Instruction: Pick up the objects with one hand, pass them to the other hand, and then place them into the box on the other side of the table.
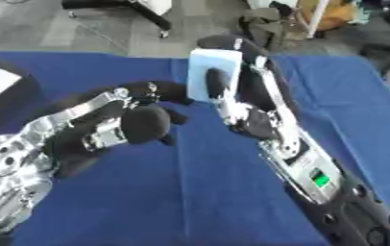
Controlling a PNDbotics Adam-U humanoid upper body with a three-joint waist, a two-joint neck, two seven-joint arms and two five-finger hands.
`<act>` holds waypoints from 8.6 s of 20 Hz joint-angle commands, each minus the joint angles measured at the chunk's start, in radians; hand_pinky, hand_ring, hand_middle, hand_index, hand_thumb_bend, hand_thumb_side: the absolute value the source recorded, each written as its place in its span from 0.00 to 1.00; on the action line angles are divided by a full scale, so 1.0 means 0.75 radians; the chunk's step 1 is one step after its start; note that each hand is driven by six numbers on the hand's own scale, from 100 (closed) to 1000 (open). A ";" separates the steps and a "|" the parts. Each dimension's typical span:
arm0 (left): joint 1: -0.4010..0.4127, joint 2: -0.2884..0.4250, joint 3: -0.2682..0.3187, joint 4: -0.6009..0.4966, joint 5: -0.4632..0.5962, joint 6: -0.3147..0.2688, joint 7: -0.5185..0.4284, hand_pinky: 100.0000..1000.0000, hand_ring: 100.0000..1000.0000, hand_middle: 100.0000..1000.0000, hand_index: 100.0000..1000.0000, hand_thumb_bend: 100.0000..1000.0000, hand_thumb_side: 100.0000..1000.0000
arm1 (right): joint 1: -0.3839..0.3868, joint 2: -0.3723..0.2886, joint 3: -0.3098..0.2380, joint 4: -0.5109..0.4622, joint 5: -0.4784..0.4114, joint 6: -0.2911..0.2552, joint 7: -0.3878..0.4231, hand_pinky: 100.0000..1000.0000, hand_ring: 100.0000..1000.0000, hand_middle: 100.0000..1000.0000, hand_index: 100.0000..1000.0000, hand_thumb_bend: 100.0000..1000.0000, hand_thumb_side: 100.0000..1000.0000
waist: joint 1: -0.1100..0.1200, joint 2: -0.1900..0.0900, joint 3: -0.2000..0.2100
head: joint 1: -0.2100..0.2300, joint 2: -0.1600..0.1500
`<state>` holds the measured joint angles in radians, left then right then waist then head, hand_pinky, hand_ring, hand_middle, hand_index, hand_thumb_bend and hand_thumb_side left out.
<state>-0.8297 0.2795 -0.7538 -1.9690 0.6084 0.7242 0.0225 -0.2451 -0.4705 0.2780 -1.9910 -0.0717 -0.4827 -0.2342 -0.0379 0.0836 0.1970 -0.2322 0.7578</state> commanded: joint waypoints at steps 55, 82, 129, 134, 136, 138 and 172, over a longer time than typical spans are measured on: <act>-0.115 0.038 -0.109 -0.041 0.131 0.206 0.099 0.73 0.82 0.85 0.86 1.00 0.60 | -0.019 -0.062 0.064 -0.012 0.916 -0.450 -0.278 0.50 0.42 0.27 0.31 0.00 0.00 | -0.012 -0.028 -0.013 | -0.001 0.011; -0.111 0.022 -0.116 -0.041 0.169 0.185 0.225 0.48 0.44 0.34 0.39 0.00 0.00 | -0.034 -0.064 0.078 -0.012 1.154 -0.566 -0.405 0.48 0.44 0.30 0.37 0.00 0.00 | -0.011 -0.018 -0.023 | 0.003 -0.004; -0.111 0.105 -0.132 -0.041 0.290 0.177 0.438 0.48 0.45 0.30 0.31 0.00 0.00 | -0.004 -0.046 0.085 -0.012 1.279 -0.399 -0.297 0.64 0.65 0.64 0.96 0.25 0.00 | -0.008 -0.010 -0.036 | 0.010 -0.005; -0.104 0.161 -0.128 -0.041 0.238 0.173 0.409 0.48 0.45 0.30 0.31 0.00 0.00 | 0.001 -0.043 0.077 -0.012 1.267 -0.353 -0.265 0.65 0.68 0.81 1.00 0.24 0.00 | -0.004 -0.007 -0.037 | 0.014 -0.013; -0.096 0.172 -0.124 -0.041 0.225 0.170 0.403 0.48 0.45 0.30 0.31 0.00 0.00 | 0.004 -0.044 0.077 -0.012 1.264 -0.344 -0.254 0.66 0.69 0.84 1.00 0.23 0.00 | -0.003 -0.007 -0.038 | 0.014 -0.015; -0.092 0.181 -0.122 -0.041 0.215 0.168 0.397 0.48 0.45 0.30 0.31 0.00 0.00 | 0.010 -0.042 0.077 -0.012 1.260 -0.334 -0.238 0.68 0.72 0.92 1.00 0.16 0.00 | -0.002 -0.008 -0.040 | 0.017 -0.017; -0.015 0.266 -0.078 -0.041 0.139 0.140 0.411 0.47 0.46 0.31 0.31 0.00 0.00 | 0.033 0.004 0.023 -0.012 1.172 -0.183 -0.326 0.77 0.87 1.00 0.99 0.00 0.00 | 0.002 -0.005 -0.055 | 0.038 -0.027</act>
<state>-0.8304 0.4591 -0.8313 -1.9909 0.7212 0.8028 0.2971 -0.2129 -0.4603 0.3083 -1.9900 0.8138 -0.6241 -0.4721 -0.0384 0.0878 0.1573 -0.2046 0.7454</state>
